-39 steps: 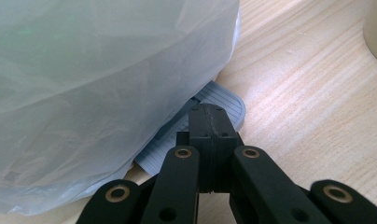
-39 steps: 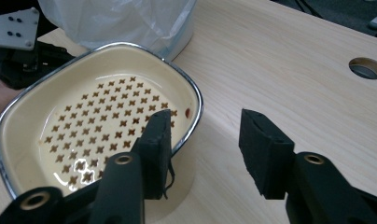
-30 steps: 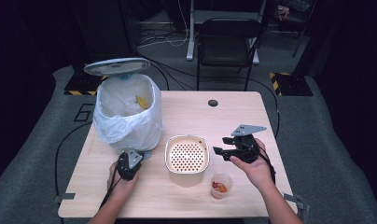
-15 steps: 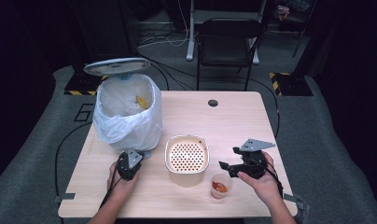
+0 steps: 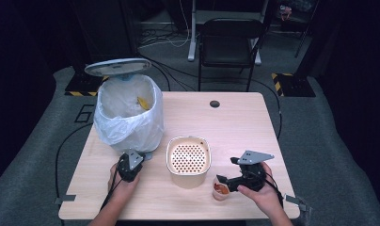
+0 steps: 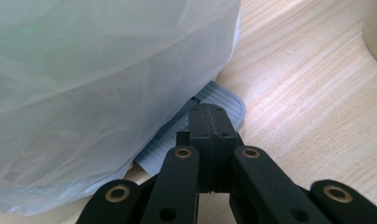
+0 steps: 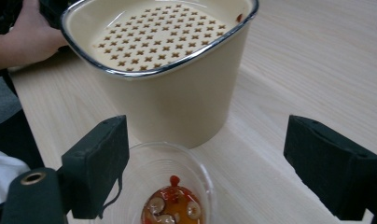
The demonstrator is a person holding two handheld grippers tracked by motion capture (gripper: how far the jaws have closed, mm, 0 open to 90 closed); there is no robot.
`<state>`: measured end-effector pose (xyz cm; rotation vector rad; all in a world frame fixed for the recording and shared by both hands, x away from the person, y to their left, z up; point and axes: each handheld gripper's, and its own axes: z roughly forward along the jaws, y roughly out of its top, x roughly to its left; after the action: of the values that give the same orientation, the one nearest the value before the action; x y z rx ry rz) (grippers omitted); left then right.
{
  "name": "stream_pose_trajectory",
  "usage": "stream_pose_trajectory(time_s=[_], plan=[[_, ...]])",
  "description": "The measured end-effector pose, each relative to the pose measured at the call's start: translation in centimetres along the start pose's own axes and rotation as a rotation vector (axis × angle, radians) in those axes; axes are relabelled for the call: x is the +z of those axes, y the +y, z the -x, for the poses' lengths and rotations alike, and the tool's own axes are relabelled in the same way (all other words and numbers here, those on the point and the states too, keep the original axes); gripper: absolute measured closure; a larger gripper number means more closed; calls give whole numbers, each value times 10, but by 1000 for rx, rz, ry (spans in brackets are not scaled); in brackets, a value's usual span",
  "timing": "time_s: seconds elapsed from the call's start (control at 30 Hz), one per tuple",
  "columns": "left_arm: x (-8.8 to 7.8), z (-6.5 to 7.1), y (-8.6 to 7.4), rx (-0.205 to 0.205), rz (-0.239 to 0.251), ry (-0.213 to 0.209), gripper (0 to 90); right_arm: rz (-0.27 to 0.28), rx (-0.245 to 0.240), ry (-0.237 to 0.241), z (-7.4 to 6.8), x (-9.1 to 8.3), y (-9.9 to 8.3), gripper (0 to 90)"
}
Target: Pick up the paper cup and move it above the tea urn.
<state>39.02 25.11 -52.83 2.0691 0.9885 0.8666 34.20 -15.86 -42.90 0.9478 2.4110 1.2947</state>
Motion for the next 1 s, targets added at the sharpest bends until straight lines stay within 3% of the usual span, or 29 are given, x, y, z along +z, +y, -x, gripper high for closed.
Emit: stream_pose_trajectory(time_s=[0.27,0.5,0.7,1.0], plan=[[0,0,0,2,-3,1,900,-8,-33,51,-10,6,-3,99],[0,0,0,4,-2,2,900,-16,-30,66,-13,11,-18,99],[0,0,0,1,0,0,900,-37,-65,70,-16,14,-25,104],[-1,0,0,-4,1,-8,900,-75,-110,98,-17,24,-36,208]])
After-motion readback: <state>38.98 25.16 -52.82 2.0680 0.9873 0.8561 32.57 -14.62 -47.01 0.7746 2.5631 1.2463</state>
